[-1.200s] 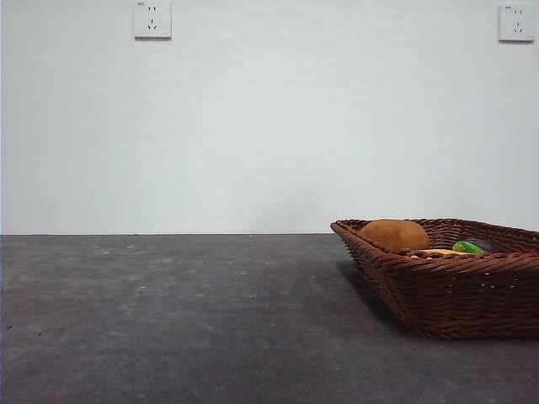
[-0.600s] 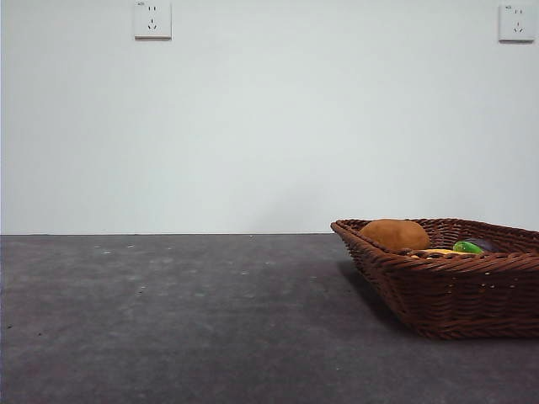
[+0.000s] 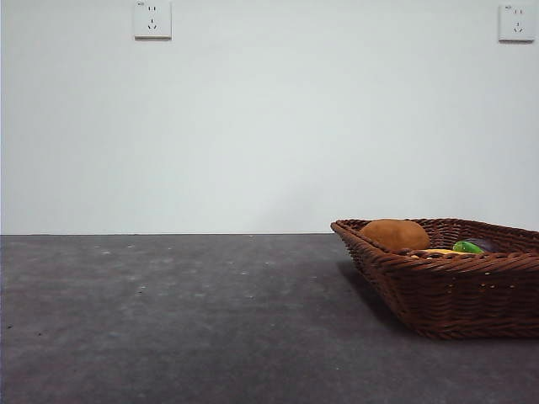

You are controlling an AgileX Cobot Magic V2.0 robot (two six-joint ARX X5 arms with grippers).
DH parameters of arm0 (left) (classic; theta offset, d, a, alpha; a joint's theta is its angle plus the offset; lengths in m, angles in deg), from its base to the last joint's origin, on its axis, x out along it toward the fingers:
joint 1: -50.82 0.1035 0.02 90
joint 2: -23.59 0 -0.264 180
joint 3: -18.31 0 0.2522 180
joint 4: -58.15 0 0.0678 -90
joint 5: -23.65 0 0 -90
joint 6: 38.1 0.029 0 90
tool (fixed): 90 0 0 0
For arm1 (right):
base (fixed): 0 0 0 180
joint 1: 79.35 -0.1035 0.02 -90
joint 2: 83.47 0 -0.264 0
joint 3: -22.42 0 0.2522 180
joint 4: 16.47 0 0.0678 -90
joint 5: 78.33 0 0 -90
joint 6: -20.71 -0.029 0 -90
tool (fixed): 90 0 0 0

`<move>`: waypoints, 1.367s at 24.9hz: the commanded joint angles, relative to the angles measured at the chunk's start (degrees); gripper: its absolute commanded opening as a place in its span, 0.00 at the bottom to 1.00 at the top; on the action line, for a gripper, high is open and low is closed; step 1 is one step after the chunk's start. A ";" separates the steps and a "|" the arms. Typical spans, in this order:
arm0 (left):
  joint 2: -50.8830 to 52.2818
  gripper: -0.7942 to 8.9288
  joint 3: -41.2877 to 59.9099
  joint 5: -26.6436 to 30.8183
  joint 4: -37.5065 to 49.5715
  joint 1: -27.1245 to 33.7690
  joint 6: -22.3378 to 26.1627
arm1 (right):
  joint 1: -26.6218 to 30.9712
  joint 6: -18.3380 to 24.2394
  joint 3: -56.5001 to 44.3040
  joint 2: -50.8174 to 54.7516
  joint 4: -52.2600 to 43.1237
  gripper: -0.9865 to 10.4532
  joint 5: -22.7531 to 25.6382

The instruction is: Help me put the vegetables on the table into the basket

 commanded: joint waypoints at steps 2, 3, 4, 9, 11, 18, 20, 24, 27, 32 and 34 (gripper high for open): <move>-0.66 0.08 0.61 -0.24 0.24 0.22 -0.52 | 0.00 4.74 0.15 -0.20 -0.37 0.09 2.64; -0.79 0.08 0.61 -0.22 0.24 0.22 -0.52 | 0.00 5.14 0.15 -0.20 -0.37 0.09 4.72; -0.96 0.08 0.61 -0.22 0.24 0.22 -0.52 | 0.00 5.11 0.15 -0.20 -0.37 0.09 6.95; -1.03 0.08 0.61 -0.24 0.24 0.22 -0.52 | 0.00 4.31 0.15 -0.11 0.48 0.09 10.97; -1.03 0.08 0.61 -0.22 0.24 0.22 -0.52 | -0.09 4.42 -0.20 2.47 2.16 0.09 10.71; -1.03 0.08 0.61 -0.22 0.24 0.22 -0.52 | -2.82 -2.58 -12.85 21.14 -9.09 0.09 9.05; -1.03 0.08 0.61 -0.22 0.24 0.22 -0.52 | -4.46 -3.34 -20.00 27.56 -14.47 0.09 9.46; -1.03 0.08 0.61 -0.22 0.24 0.22 -0.52 | -5.31 -4.76 -32.28 37.46 -21.14 0.09 9.73; -1.03 0.08 0.61 -0.22 0.24 0.22 -0.52 | -5.31 -4.79 -38.05 42.42 -22.84 0.09 10.38; -1.03 0.08 0.61 -0.22 0.24 0.22 -0.52 | -5.31 -4.81 -46.66 49.46 -25.16 0.09 10.38; -1.03 0.08 0.61 -0.22 0.24 0.22 -0.52 | -5.31 -5.20 -49.77 51.58 -26.21 0.09 10.38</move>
